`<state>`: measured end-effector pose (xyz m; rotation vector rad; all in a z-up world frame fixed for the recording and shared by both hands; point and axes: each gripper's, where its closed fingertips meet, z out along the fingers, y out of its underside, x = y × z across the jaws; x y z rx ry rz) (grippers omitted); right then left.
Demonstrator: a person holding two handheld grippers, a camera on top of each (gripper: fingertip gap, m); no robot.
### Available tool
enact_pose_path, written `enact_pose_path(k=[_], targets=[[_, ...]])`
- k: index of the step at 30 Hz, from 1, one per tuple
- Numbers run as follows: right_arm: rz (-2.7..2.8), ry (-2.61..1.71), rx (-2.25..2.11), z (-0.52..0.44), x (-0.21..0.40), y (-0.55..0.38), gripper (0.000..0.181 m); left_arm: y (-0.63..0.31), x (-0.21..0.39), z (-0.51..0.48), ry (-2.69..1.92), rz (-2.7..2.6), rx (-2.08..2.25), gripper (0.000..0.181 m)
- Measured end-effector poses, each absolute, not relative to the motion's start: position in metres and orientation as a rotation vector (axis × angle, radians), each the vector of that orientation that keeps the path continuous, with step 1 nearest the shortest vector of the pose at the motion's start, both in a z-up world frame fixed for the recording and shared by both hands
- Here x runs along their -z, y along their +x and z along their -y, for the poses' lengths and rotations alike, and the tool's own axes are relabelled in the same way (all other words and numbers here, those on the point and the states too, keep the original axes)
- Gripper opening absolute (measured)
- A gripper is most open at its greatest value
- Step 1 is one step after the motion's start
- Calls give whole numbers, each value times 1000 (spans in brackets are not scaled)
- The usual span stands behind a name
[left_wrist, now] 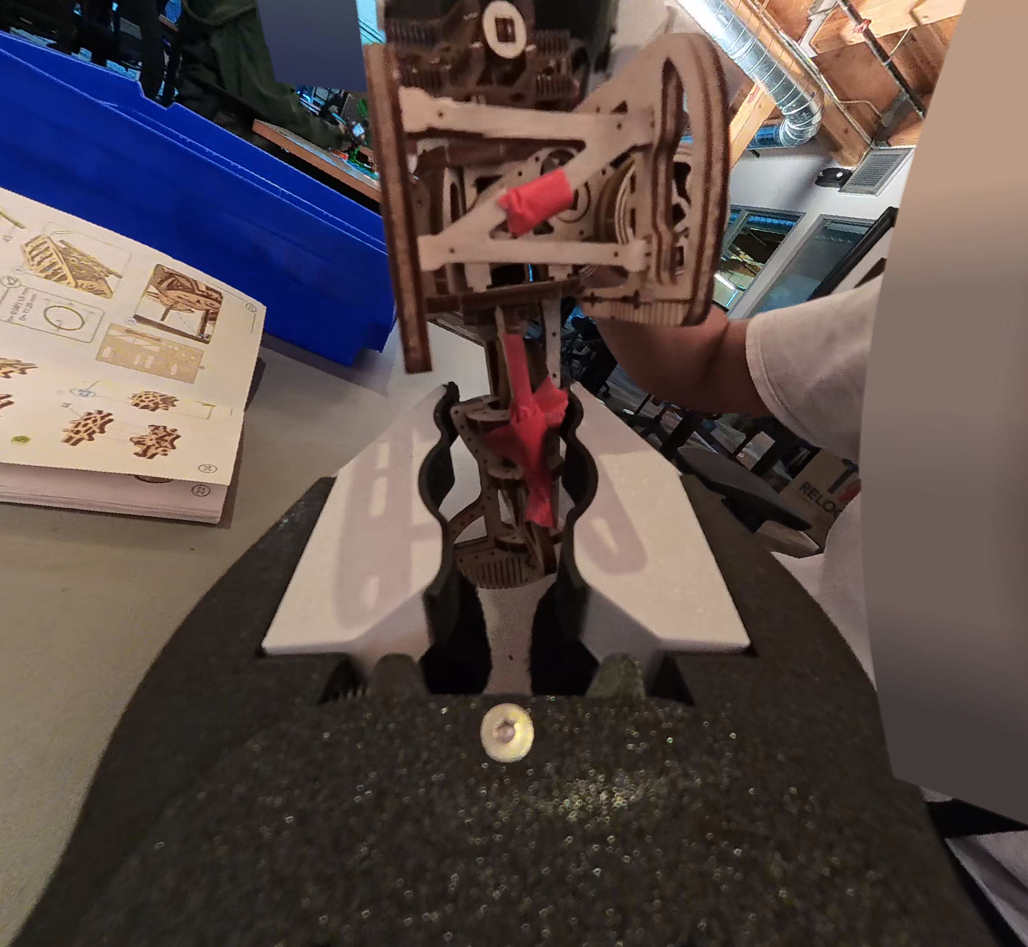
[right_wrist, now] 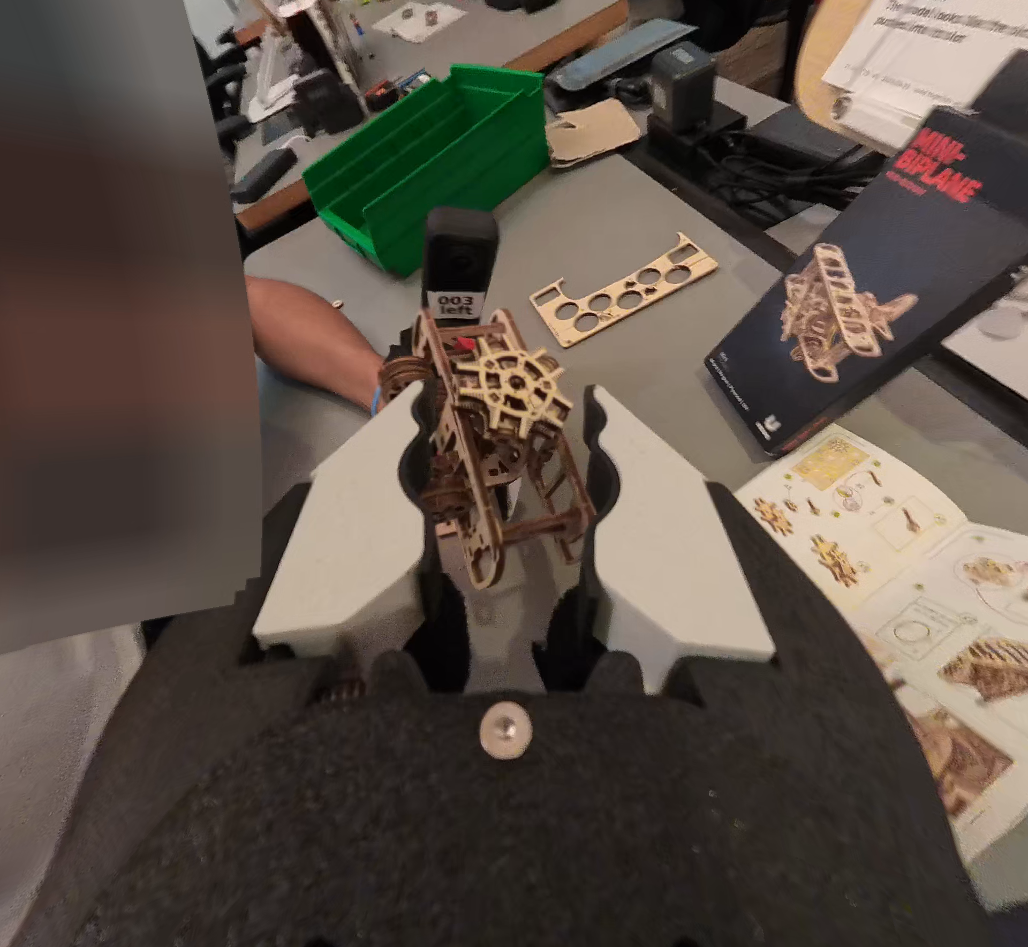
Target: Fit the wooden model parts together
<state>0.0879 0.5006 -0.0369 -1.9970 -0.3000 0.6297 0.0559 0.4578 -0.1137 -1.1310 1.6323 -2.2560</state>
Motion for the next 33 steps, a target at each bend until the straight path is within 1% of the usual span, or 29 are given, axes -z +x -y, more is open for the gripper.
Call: enact_pose_path(k=[1,3,6,7,9,12,26,33], targets=[[330,-1973,-662,-502,33,86,49,56,114,-458,-1131,-1634,2257,33],[415,-1897,-674,-501,22,81,37,56,114,-458,-1130,-1634,2259,33],[534,-1886,-453,-506,27,90,5,56,114,-458,-1137,-1631,2264,33],[540,-1862,-387,-508,25,94,0,56,114,-458,-1138,-1633,2263,33],[550,-1851,-355,-511,23,93,0,56,114,-457,-1136,-1637,2259,33],[598,-1961,-415,-508,41,81,0,57,115,-458,-1147,-1637,2258,33],[531,-2028,-529,-511,44,79,0,58,118,-456,-1157,-1652,2209,33],[578,-2123,-475,-508,51,81,0,64,129,-456,-1218,-1699,2075,33]])
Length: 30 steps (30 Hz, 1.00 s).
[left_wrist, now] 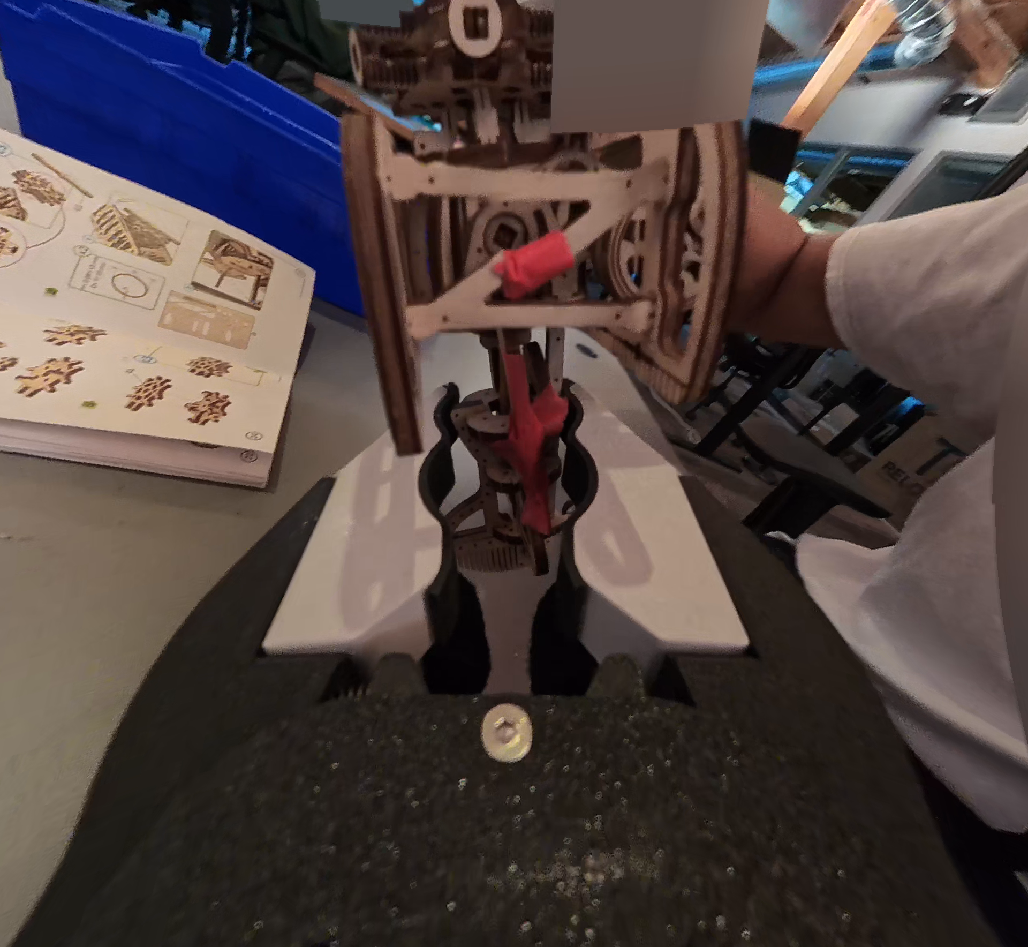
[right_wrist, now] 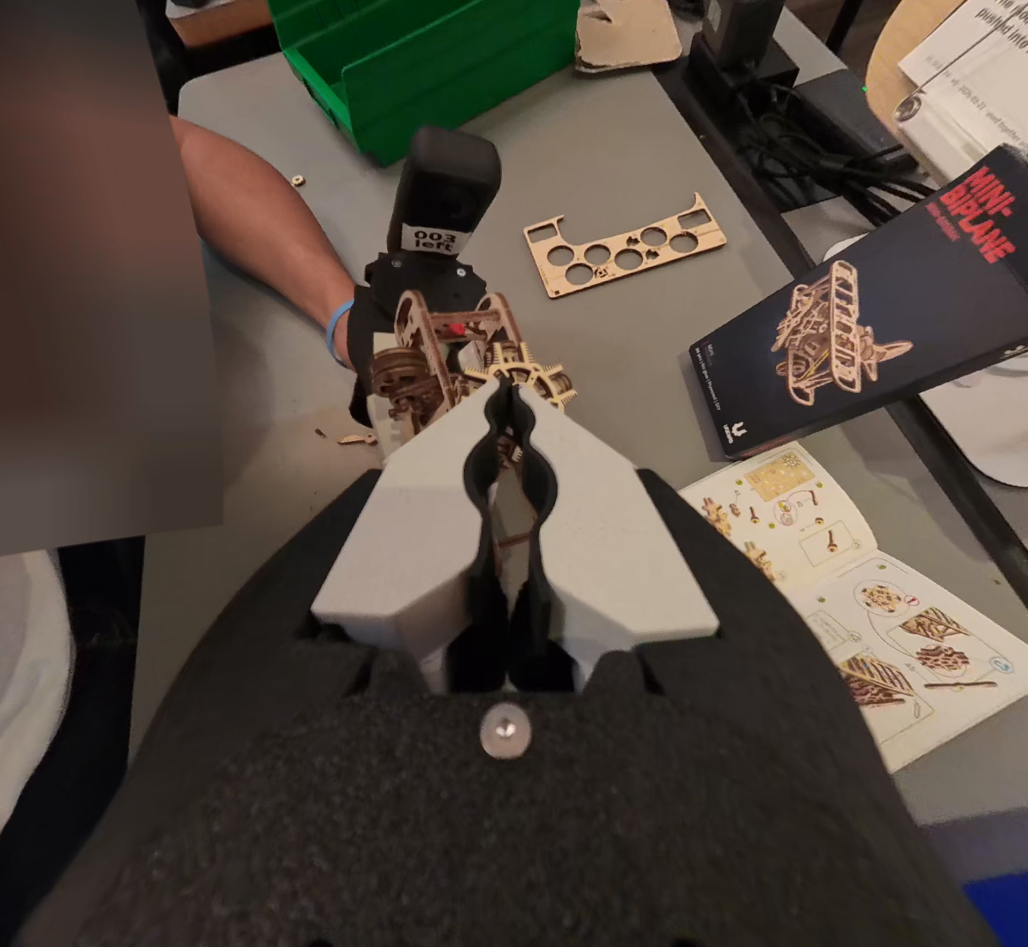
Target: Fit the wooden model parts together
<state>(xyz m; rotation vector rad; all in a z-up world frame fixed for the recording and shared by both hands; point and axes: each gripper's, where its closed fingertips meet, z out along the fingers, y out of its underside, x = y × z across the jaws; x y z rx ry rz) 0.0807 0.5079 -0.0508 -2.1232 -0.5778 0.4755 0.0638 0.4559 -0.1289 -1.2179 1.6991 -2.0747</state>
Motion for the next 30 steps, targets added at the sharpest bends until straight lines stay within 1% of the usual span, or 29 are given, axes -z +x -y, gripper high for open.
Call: enact_pose_path(k=[4,8,15,23,30], targets=[[577,-2135,-511,-502,58,76,0,69,144,-451,-1255,-1789,1885,32],[609,-2091,-541,-486,62,58,0,68,157,-441,-1199,-1894,1670,32],[686,-2109,-364,-445,78,36,0,47,180,-419,-1111,-2084,1462,32],[621,-2016,-228,-438,87,39,0,44,192,-411,-1139,-2183,1431,32],[573,-1973,-274,-428,89,46,0,48,195,-407,-1123,-2186,1380,33]])
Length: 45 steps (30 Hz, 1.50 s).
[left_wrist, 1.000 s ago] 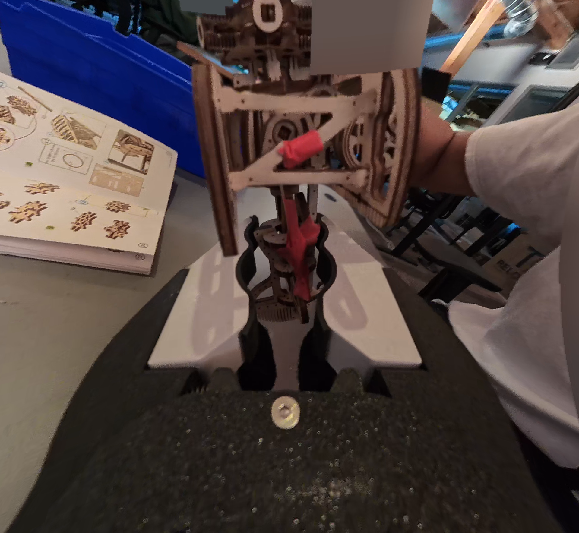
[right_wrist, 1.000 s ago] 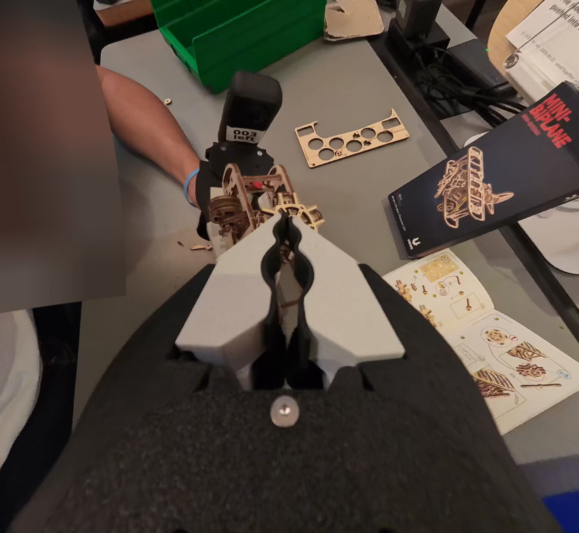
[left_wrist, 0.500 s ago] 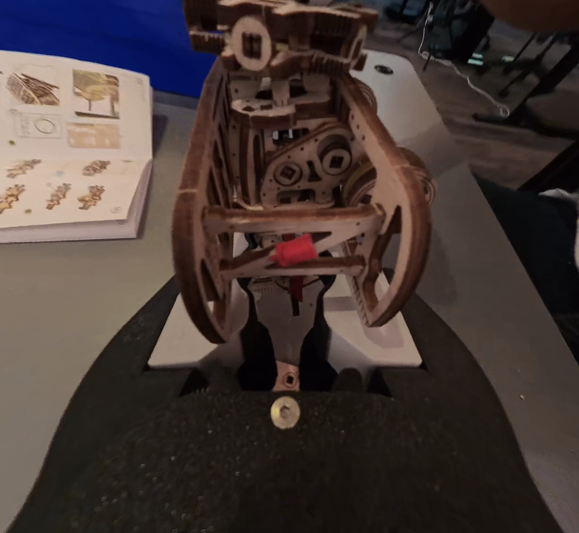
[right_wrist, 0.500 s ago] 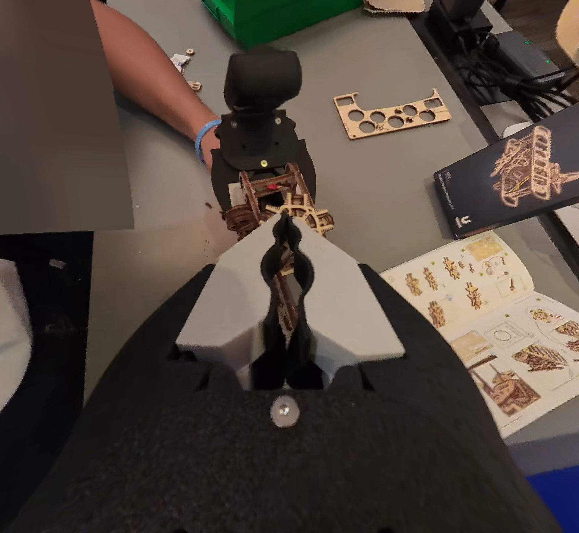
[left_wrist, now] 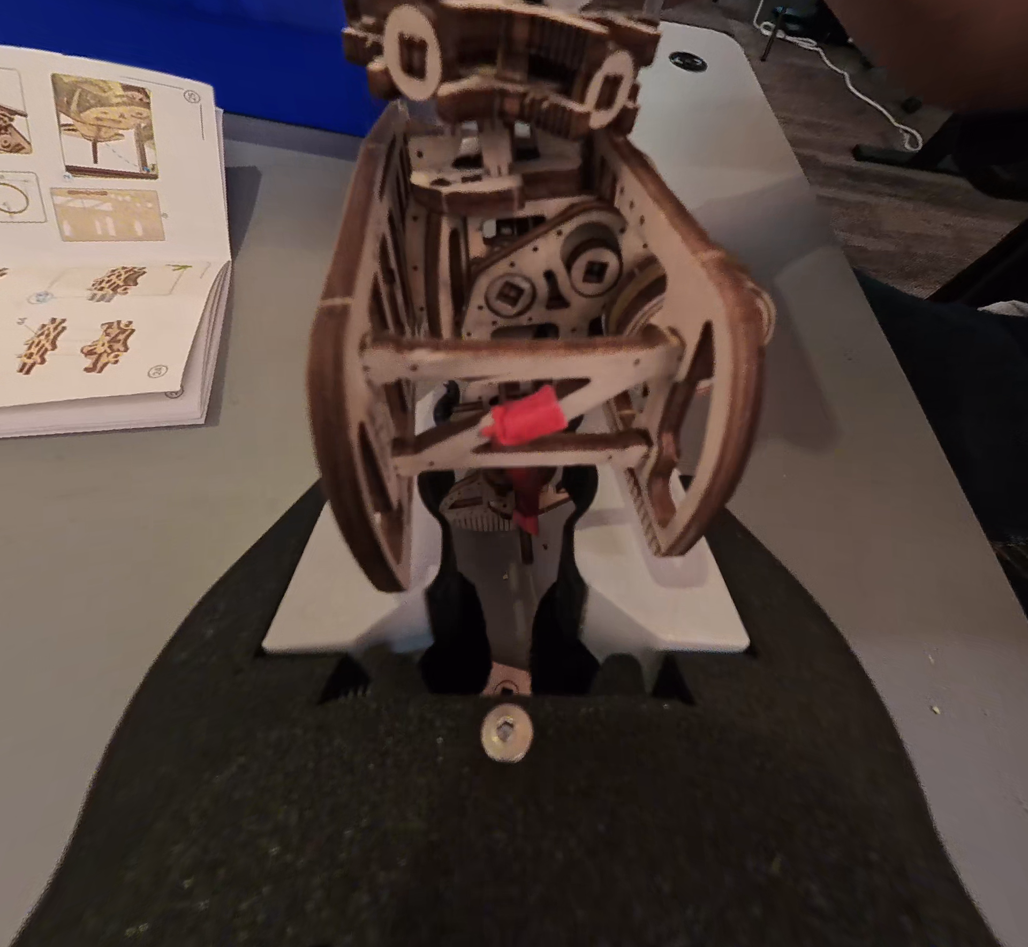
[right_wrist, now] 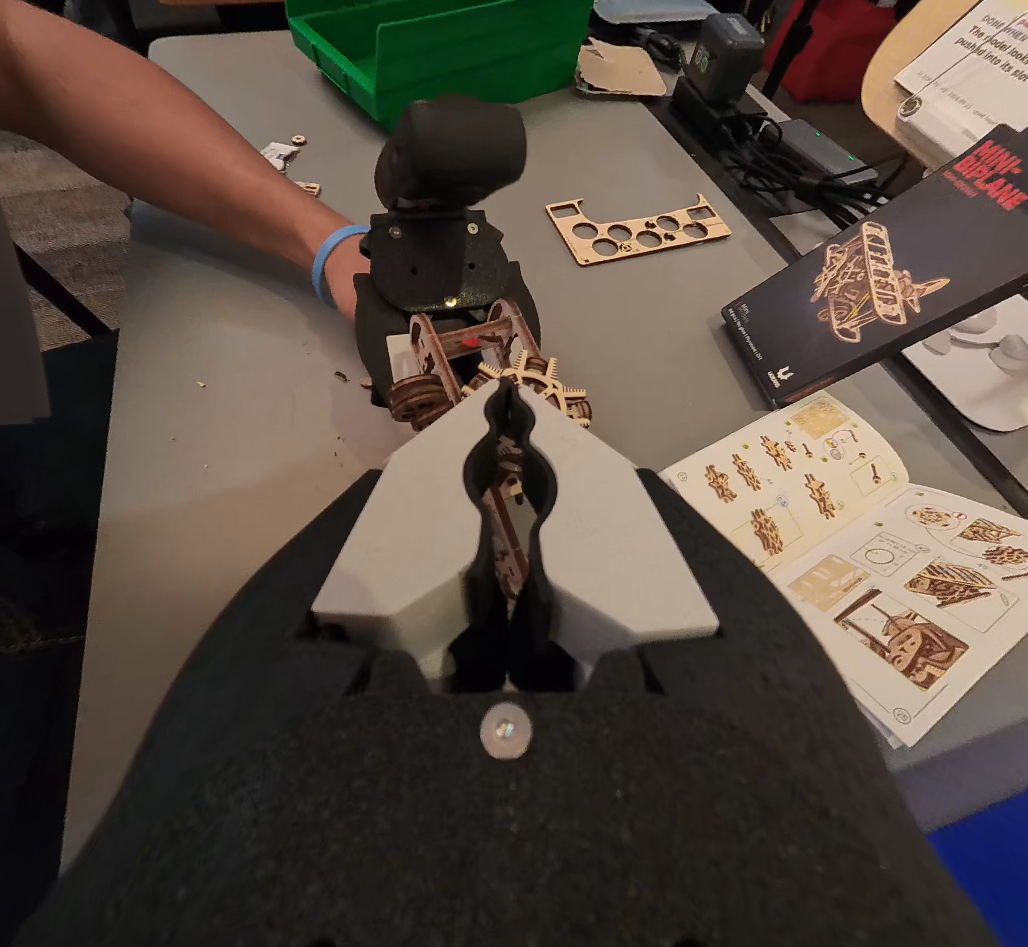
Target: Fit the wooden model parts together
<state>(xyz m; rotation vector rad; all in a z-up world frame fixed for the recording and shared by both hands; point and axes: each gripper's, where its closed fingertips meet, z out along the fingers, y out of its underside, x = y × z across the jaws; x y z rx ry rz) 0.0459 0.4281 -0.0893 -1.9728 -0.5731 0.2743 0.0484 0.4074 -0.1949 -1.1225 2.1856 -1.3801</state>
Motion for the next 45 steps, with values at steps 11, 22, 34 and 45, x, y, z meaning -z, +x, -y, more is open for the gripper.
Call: enact_pose_path(k=[11,22,34,45], targets=[[569,-1816,-402,-414,99,54,0,44,203,-412,-1141,-2280,1208,32],[447,-1819,-717,-404,117,54,0,18,212,-410,-1275,-2510,1066,32],[437,-1920,-552,-441,64,40,0,40,166,-394,-1235,-2087,1676,32],[504,-1897,-291,-459,42,58,0,47,154,-406,-1068,-1937,1651,32]])
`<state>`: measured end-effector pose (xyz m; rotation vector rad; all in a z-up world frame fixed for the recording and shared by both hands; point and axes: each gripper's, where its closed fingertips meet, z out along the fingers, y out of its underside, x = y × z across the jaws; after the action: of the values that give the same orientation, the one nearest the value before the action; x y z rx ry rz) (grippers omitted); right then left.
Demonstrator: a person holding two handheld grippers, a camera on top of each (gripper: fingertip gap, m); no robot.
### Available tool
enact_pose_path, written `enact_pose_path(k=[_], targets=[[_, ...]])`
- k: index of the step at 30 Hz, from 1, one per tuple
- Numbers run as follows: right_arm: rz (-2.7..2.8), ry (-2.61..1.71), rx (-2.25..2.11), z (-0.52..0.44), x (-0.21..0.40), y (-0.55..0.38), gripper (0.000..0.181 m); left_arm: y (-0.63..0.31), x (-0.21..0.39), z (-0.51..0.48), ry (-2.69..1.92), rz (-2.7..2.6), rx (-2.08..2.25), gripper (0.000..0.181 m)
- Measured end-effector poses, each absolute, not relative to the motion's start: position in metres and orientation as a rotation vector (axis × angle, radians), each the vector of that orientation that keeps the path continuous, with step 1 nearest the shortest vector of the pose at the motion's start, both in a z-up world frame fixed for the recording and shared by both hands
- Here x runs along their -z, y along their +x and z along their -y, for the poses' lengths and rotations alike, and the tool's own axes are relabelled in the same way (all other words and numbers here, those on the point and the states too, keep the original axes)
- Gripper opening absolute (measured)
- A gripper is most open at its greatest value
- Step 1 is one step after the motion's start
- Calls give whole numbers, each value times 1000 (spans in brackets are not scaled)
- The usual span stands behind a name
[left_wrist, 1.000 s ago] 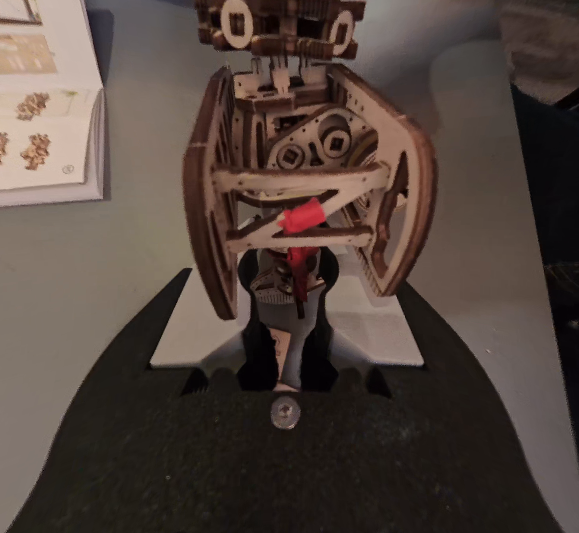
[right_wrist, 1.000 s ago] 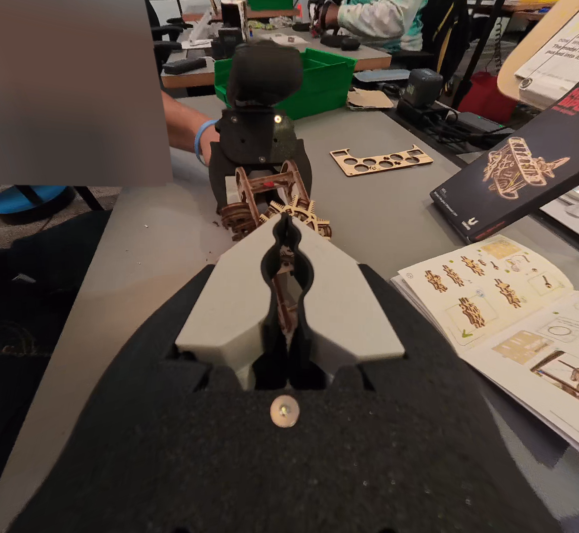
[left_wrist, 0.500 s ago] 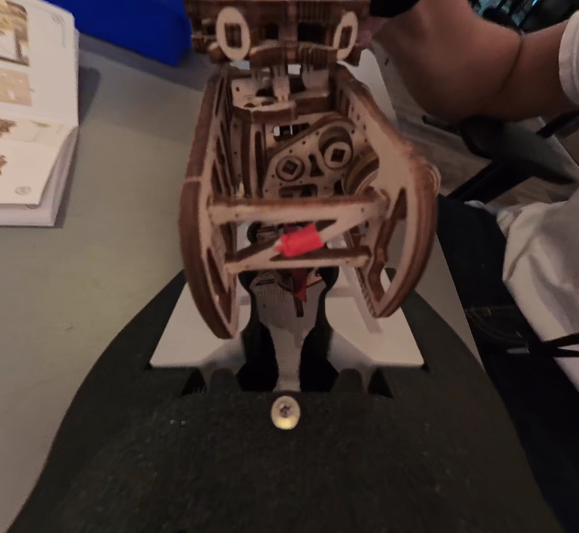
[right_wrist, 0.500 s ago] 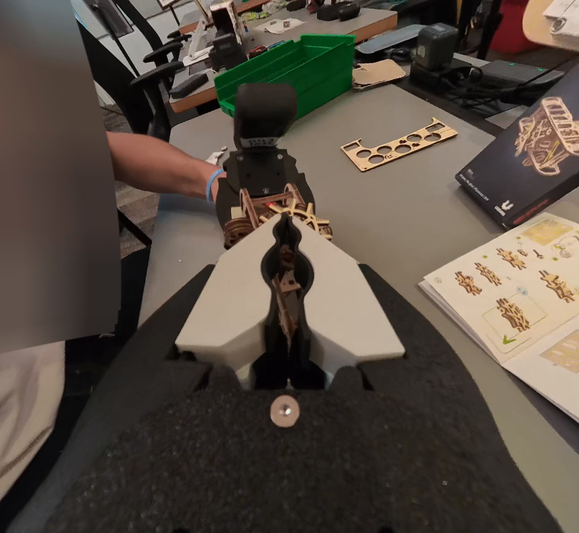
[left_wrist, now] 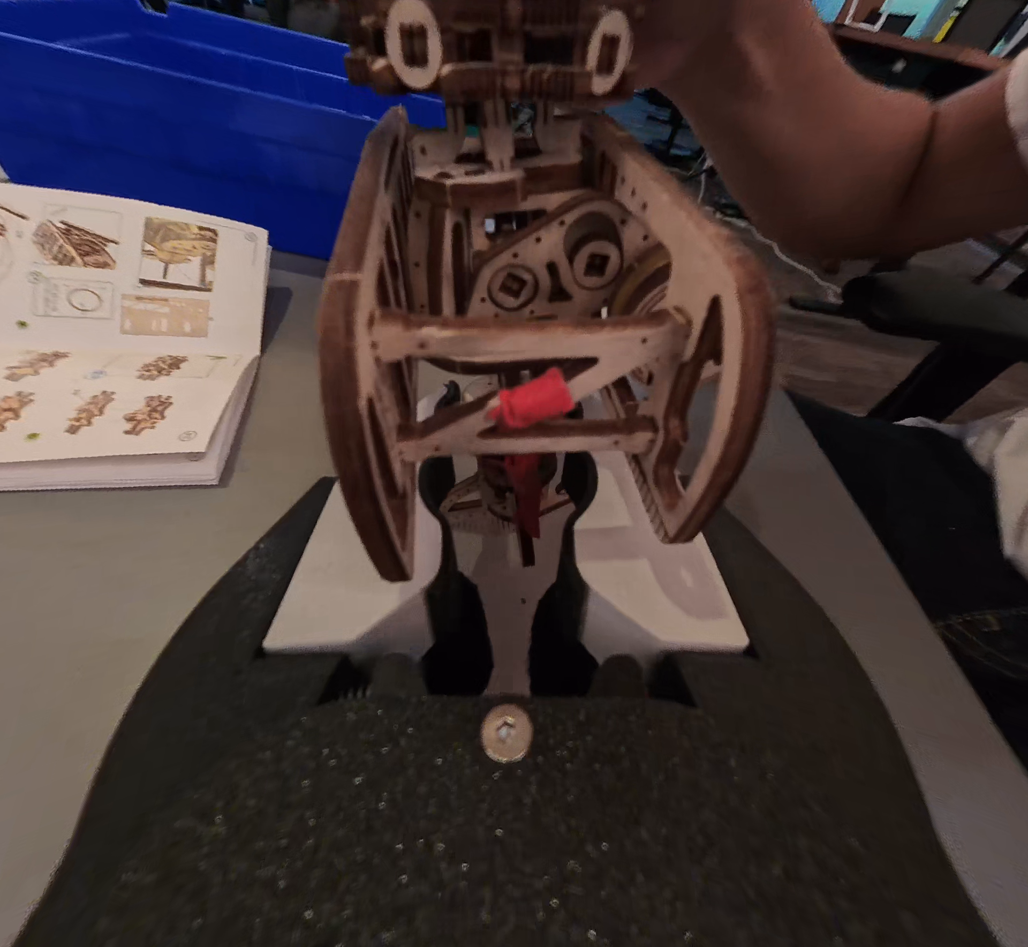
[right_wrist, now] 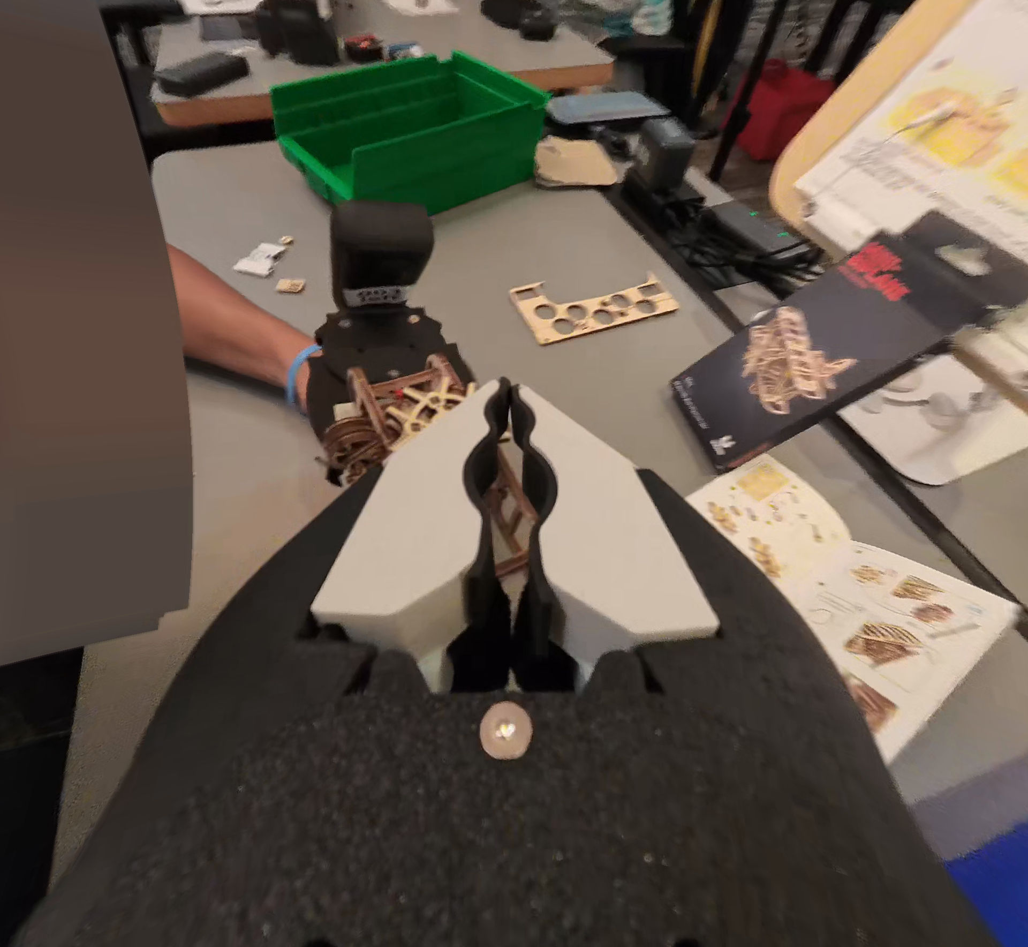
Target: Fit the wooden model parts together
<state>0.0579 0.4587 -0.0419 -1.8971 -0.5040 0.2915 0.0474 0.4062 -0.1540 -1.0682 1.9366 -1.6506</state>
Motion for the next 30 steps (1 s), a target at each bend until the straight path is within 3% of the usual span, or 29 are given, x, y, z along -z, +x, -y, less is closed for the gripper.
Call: enact_pose_path(k=[12,21,30], targets=[[579,-1797,-165,-458,9,49,0,51,156,-408,-1054,-1932,1618,32],[641,-1962,-146,-459,64,42,0,52,162,-404,-1057,-1970,1583,31],[548,-1773,-71,-457,25,53,0,54,154,-412,-1108,-1910,1675,31]])
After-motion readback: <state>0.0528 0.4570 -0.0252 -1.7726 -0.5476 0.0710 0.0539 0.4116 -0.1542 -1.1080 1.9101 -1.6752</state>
